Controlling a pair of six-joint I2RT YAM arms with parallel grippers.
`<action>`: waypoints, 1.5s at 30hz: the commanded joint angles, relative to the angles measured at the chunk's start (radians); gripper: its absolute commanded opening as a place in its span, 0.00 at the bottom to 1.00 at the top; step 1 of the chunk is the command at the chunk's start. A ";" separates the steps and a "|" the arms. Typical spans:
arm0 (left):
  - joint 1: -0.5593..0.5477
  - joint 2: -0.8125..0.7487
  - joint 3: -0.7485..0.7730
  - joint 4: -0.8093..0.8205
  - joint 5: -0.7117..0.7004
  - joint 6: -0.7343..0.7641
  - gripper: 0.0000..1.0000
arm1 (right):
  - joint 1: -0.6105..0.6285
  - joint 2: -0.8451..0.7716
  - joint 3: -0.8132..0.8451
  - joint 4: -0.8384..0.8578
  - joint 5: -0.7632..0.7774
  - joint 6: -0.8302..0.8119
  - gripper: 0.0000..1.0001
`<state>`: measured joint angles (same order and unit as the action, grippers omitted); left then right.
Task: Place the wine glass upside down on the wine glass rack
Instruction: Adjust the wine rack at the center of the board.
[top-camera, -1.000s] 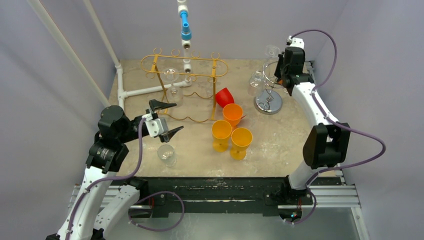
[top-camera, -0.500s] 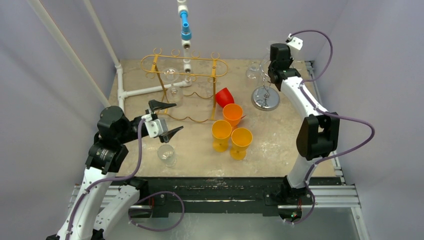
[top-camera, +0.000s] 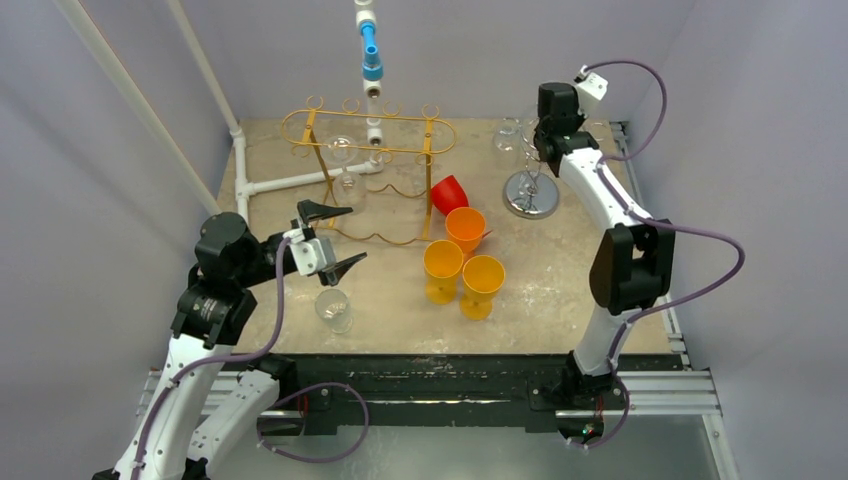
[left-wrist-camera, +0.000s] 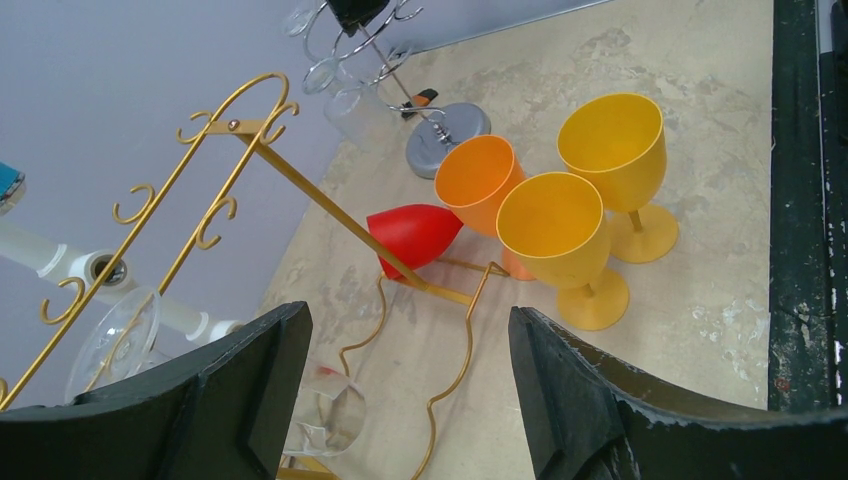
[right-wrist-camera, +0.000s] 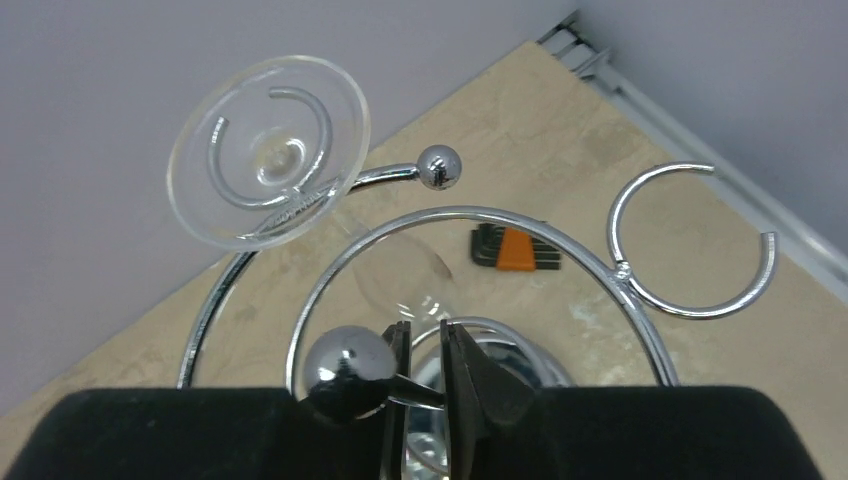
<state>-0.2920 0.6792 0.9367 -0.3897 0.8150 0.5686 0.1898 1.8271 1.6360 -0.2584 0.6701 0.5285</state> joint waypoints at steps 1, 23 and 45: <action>0.004 -0.012 0.000 0.018 0.006 -0.007 0.77 | 0.013 0.001 0.086 0.108 -0.112 0.175 0.30; 0.004 -0.030 -0.004 0.012 0.010 -0.016 0.77 | -0.009 -0.171 0.040 0.019 -0.215 0.037 0.56; 0.004 0.025 0.055 0.078 -0.130 -0.213 0.80 | 0.024 -0.681 -0.329 -0.033 -0.656 -0.033 0.99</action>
<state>-0.2920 0.6788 0.9382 -0.3611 0.7582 0.4564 0.2058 1.2743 1.4010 -0.3508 0.2783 0.4614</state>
